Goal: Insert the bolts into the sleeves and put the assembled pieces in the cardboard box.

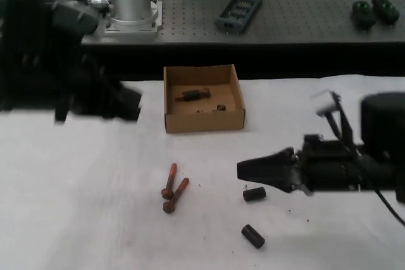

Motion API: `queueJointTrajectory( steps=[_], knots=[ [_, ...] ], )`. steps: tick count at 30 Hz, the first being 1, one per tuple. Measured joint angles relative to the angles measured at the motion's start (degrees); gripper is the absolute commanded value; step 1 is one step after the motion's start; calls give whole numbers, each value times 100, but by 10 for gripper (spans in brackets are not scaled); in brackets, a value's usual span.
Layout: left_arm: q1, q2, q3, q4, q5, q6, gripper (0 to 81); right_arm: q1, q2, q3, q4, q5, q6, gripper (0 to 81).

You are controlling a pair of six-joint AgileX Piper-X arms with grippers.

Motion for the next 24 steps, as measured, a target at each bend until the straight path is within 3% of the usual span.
queueJointTrajectory(
  steps=[3, 5, 17, 19, 20, 24],
  knots=[
    [-18, -499, 473, -58, -316, -226, 256, 0, 26, -784, 1686, 943, -1049, 43],
    [-18, -934, 804, -99, -573, -412, 256, 11, 81, -1099, 1970, 1121, -1224, 43],
    [-18, -2689, 2072, -124, -943, -1076, 254, 619, 1079, -2203, 2514, 1477, -1148, 41],
    [-18, -2859, 2204, -124, -959, -1103, 254, 779, 1233, -2254, 2570, 1576, -1050, 8],
    [-18, -2933, 2272, -124, -958, -1103, 254, 849, 1285, -2274, 2588, 1638, -995, 28],
    [-18, -3190, 2373, 286, -958, -1117, 254, 1077, 1380, -2283, 2597, 1946, -624, 237]
  ],
)
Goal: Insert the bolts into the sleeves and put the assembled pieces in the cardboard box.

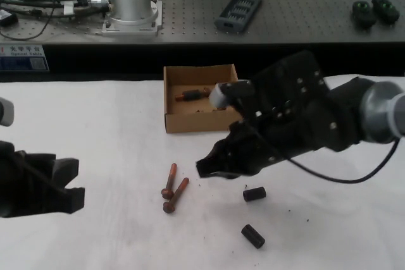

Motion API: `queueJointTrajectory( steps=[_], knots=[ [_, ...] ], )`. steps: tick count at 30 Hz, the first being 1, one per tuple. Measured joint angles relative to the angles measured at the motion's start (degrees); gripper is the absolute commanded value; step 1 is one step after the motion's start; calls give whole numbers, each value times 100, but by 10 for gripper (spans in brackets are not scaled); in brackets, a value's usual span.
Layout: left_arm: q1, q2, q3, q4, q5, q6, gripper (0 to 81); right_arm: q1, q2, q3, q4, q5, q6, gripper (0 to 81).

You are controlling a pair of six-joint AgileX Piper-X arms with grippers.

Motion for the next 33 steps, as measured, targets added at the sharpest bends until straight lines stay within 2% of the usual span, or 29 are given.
queueJointTrajectory(
  steps=[2, 4, 8, 10, 15, 24, 33],
  knots=[
    [0, -156, 0, 195, 0, -19, 254, 141, 33, 0, -31, 303, 430, 253],
    [0, -323, 0, 365, -47, -27, 254, 328, 81, -35, -159, 820, 1081, 220],
    [0, -668, 0, 629, -279, -23, 254, 470, 185, -176, -226, 1079, 1605, 144],
    [0, -944, 0, 821, -546, -29, 254, 566, 281, -291, -244, 1269, 1913, 146],
    [0, -1788, 0, 1315, -664, -98, 254, 982, 688, -713, -227, 1662, 2870, 181],
    [0, -2873, 0, 2273, -674, -112, 254, 1143, 896, -811, 330, 2110, 3288, 196],
    [0, -3047, 0, 2703, -683, -112, 254, 1132, 908, -811, 528, 2490, 3557, 196]
  ],
)
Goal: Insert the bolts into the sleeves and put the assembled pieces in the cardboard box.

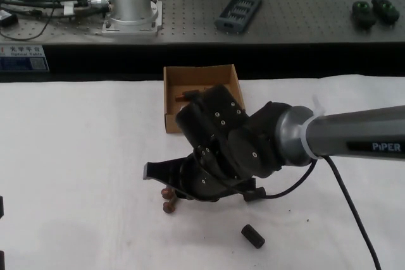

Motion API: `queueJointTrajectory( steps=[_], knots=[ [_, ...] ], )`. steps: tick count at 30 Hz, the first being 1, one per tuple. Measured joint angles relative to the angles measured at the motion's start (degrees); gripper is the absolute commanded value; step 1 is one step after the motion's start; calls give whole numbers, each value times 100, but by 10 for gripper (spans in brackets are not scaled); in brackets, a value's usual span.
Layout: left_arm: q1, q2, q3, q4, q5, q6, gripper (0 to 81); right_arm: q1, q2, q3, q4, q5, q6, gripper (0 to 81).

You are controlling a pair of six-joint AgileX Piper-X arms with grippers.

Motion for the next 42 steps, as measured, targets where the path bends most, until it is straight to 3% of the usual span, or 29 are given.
queueJointTrajectory(
  steps=[42],
  knots=[
    [0, -14, 0, 57, 343, 0, 254, 317, 354, -75, -407, 175, 816, 196]
  ],
)
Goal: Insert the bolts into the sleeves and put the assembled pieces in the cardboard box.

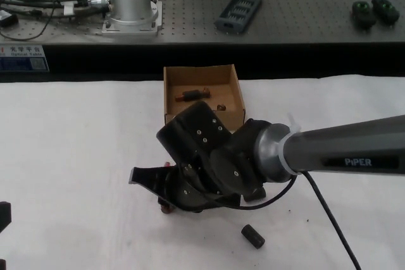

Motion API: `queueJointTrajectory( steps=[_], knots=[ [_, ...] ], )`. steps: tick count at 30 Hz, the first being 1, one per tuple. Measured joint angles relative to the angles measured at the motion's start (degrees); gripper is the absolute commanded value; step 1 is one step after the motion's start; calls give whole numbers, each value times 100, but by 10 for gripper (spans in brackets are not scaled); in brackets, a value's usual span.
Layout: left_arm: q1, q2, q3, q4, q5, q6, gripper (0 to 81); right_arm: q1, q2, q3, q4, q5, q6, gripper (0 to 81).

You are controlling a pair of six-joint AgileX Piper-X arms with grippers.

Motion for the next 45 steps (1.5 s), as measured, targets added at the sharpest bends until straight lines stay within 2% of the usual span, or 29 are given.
queueJointTrajectory(
  steps=[5, 9, 13, 20, 29, 34, 41, 45],
  knots=[
    [0, 0, 0, 0, 86, 0, 254, 21, 15, -50, 104, -43, 14, 132],
    [0, 0, 0, 0, 85, 0, 254, 21, 15, -201, 502, -66, -376, 61],
    [0, 0, 0, 0, 85, 0, 254, 21, -49, -315, 948, 23, -1122, 61],
    [0, 0, 0, 0, 85, 0, 254, -159, -576, -291, 1899, 878, -2208, 61],
    [0, 0, 0, 0, 85, 0, 254, -380, -819, -291, 2410, 1055, -3204, 61],
    [0, 0, 0, 0, 85, 0, 254, -255, -819, -291, 2807, 1016, -3874, 61],
    [0, 0, 0, -209, 85, 0, 254, 202, -819, -291, 3396, 620, -4644, 61],
    [0, 0, 0, -473, 85, 125, 254, 474, -819, -291, 3832, 571, -5559, 61]
  ],
)
